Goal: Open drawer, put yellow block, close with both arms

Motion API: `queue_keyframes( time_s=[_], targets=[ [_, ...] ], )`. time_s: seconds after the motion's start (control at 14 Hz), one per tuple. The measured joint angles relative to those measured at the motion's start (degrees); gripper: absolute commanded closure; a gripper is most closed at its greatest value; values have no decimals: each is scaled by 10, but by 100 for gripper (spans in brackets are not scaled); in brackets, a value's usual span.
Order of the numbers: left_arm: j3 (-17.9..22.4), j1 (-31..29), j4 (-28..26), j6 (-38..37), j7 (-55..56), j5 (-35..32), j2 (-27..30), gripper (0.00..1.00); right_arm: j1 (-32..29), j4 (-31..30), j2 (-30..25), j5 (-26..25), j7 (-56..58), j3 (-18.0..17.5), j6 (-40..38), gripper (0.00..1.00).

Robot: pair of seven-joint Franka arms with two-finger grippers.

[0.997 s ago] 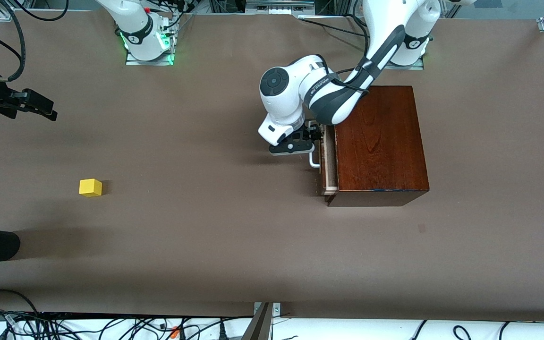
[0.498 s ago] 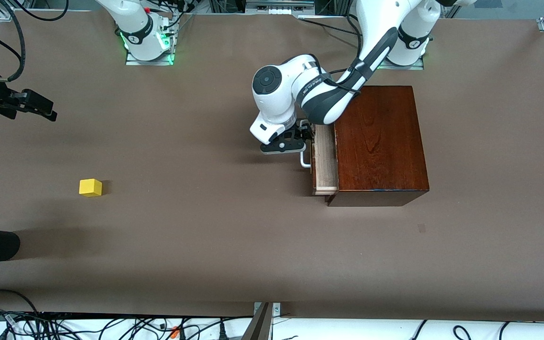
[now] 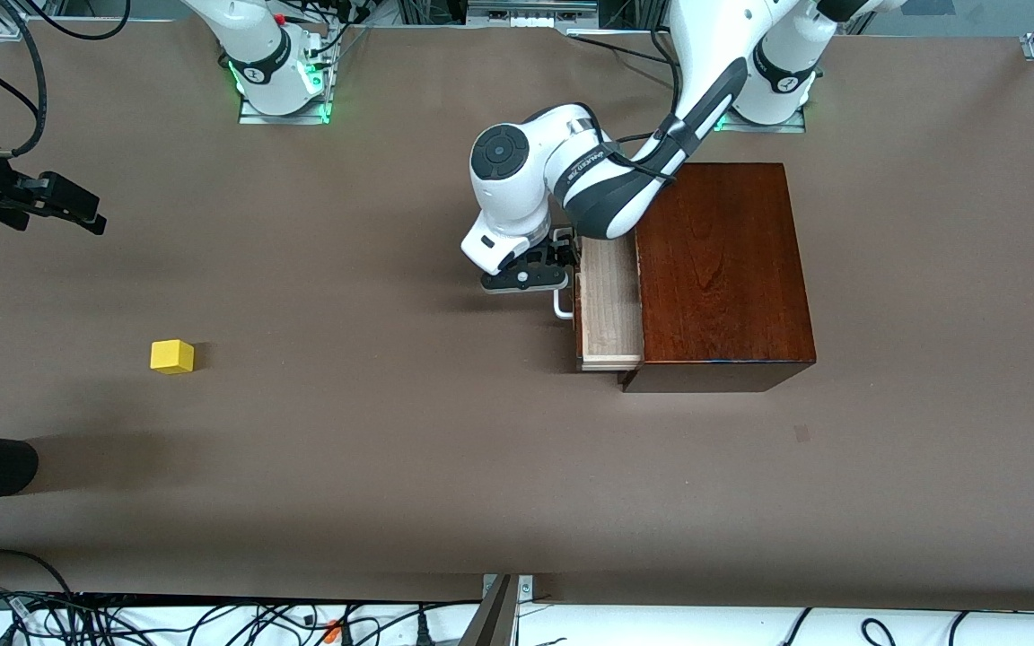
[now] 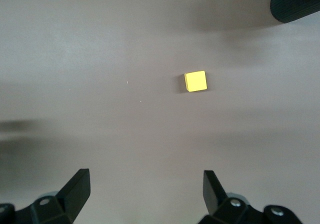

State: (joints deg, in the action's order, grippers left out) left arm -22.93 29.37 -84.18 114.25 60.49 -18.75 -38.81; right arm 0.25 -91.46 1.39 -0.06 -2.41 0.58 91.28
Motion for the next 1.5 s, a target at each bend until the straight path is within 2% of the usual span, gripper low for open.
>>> queue_keyframes(
  time_s=[0.21, 0.36, 0.64, 0.78, 0.93, 1.28, 1.35, 1.5],
  targets=[
    [0, -1, 8, -2, 0, 0, 1, 0, 0, 0, 1, -25, 5, 8, 0, 0],
    [0, -2, 23, -31, 0, 0, 11, 0, 0, -1, 6, -33, 18, 21, 5, 0],
    [1, -22, 82, -192, -51, 38, 73, 0, -3, 16, 51, -34, 71, 63, 33, 0],
    [1, -59, 109, -261, -114, 41, 104, 0, -4, 58, 98, -34, 82, 67, 39, 0],
    [3, -116, 121, -300, -204, 61, 135, 0, -8, 96, 144, -31, 87, 67, 40, 0],
    [10, -307, 124, -367, -423, 130, 189, 0, -18, 112, 237, -1, 108, 67, 93, 0],
    [20, -326, 123, -369, -463, 134, 198, 0, -20, 111, 259, 4, 111, 67, 112, 0],
    [78, -316, 105, -365, -535, 137, 227, 0, -21, 96, 296, 9, 114, 66, 161, 0]
  ],
)
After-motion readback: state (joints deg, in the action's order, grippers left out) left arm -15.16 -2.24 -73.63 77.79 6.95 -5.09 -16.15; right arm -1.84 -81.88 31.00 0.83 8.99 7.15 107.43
